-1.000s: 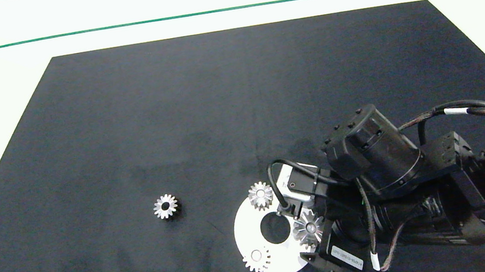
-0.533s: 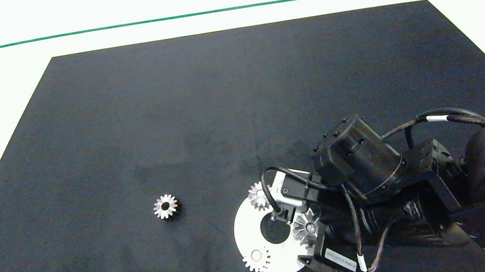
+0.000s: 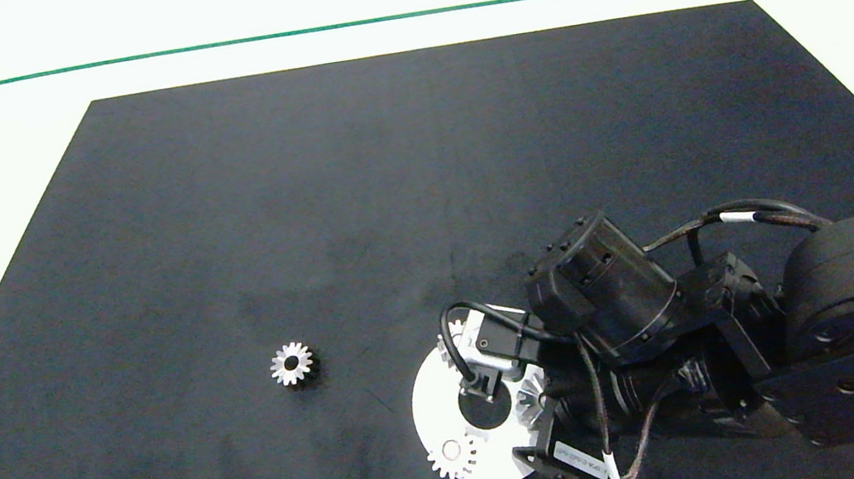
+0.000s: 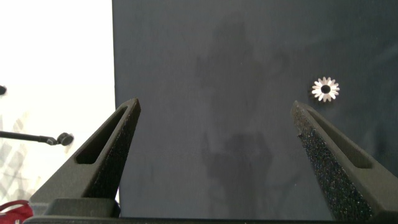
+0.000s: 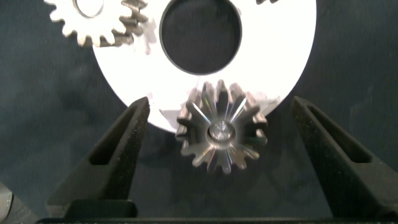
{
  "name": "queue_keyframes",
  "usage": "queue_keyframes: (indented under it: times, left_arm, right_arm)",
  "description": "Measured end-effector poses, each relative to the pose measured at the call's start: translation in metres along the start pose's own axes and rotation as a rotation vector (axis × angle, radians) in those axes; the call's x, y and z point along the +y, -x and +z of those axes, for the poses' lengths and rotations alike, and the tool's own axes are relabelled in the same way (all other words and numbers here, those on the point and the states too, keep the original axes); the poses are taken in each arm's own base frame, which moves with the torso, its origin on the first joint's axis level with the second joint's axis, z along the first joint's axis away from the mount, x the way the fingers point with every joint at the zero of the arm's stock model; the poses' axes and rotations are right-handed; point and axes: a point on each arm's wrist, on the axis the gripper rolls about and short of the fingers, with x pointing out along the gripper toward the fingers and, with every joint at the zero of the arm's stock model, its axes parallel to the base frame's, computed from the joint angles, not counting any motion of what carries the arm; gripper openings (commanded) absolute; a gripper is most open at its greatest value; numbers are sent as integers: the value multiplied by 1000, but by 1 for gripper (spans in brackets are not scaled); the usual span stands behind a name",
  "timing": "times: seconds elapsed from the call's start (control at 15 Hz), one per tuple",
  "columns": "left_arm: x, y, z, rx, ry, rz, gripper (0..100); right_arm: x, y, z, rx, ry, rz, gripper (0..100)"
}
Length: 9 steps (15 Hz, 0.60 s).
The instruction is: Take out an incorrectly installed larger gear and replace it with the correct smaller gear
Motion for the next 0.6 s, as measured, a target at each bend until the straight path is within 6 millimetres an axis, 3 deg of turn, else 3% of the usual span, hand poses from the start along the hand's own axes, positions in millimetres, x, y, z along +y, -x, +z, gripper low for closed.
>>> queue_keyframes:
  times: [0.6]
  left_arm:
    - [1,3,0,-11,1,2,100]
  right_arm:
    - [3,-5,1,12,9,8,68]
